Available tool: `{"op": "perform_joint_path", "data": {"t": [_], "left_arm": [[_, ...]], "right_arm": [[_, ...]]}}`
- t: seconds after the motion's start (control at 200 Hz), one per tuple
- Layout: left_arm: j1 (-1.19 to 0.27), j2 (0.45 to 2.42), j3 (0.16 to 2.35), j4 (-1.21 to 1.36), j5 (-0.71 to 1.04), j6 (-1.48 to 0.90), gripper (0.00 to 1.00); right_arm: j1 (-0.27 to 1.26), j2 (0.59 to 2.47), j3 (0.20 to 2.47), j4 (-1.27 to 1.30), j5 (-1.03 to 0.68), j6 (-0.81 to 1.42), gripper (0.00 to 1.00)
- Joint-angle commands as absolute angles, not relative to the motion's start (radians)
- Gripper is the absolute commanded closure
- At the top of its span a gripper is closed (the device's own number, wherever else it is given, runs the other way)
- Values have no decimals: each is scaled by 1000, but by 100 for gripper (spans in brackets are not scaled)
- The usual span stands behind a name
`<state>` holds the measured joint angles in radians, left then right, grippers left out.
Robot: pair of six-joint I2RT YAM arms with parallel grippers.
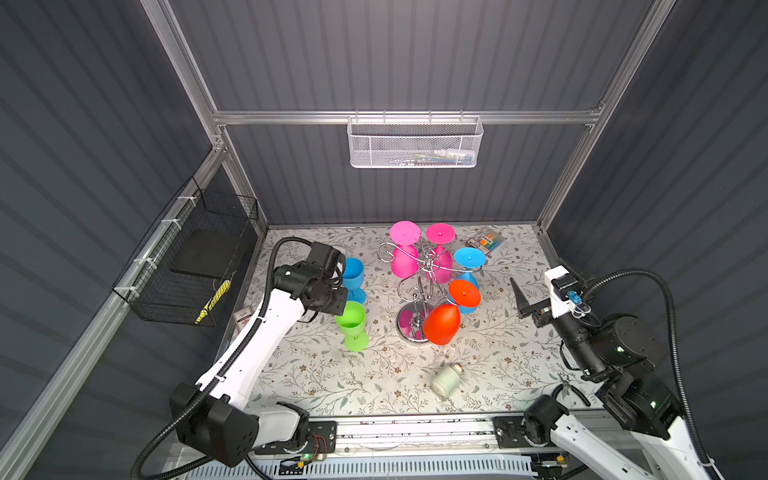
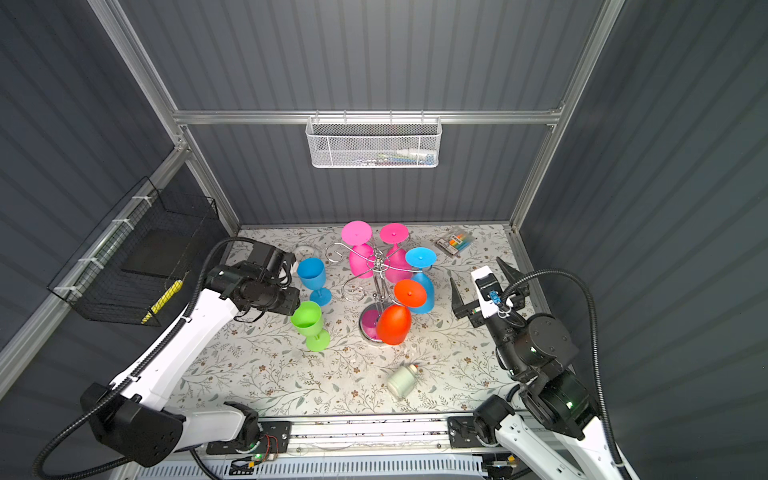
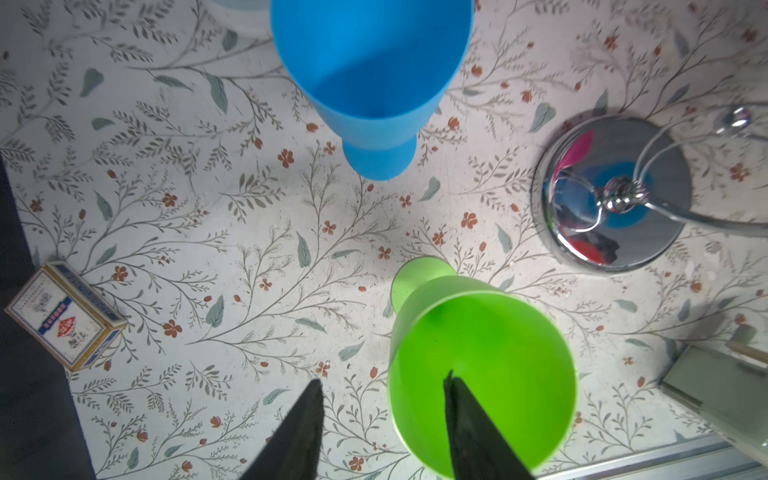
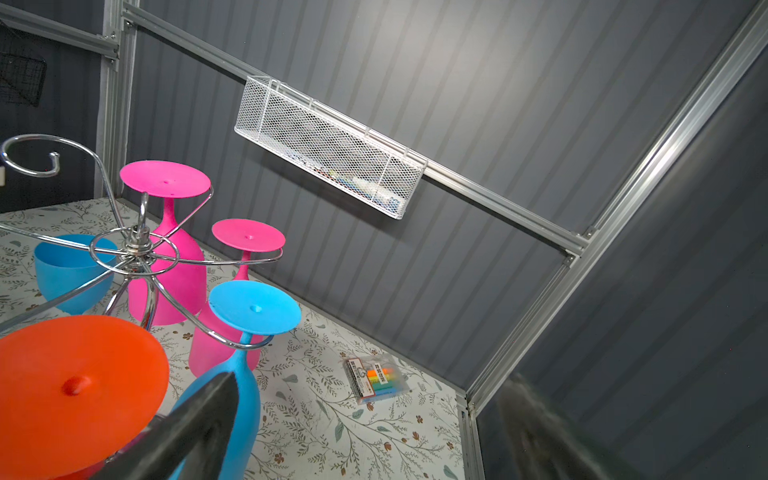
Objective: Take the wine glass off the wine glass rack
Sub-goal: 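Open the left gripper and lift it off the green glass, then move the right gripper toward the red glass on the rack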
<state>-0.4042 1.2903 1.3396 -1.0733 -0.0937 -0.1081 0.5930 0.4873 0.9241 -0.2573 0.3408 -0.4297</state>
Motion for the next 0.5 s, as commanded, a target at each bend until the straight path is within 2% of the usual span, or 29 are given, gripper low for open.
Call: {"op": "perform_joint_path", "data": {"t": [0.0, 0.13, 0.22, 0.36, 0.495], "left_arm": [[-396, 1233, 1405, -1104, -88, -114, 47], [-396, 1190, 1459, -1088, -92, -118, 44], [-396, 1152, 1472, -1055, -91, -128, 42], [-396, 1078, 1457, -951, -85, -148, 39], [-396, 1015, 1396, -854, -74, -142, 37]], "right_arm": [[599, 503, 953, -261, 454, -350, 1], [599, 527, 989, -294, 527, -248, 1], [598, 529, 1004, -316, 560, -73, 1], [597, 539, 1031, -382, 528, 195, 1], [591, 634, 1189, -609, 447, 389, 1]]}}
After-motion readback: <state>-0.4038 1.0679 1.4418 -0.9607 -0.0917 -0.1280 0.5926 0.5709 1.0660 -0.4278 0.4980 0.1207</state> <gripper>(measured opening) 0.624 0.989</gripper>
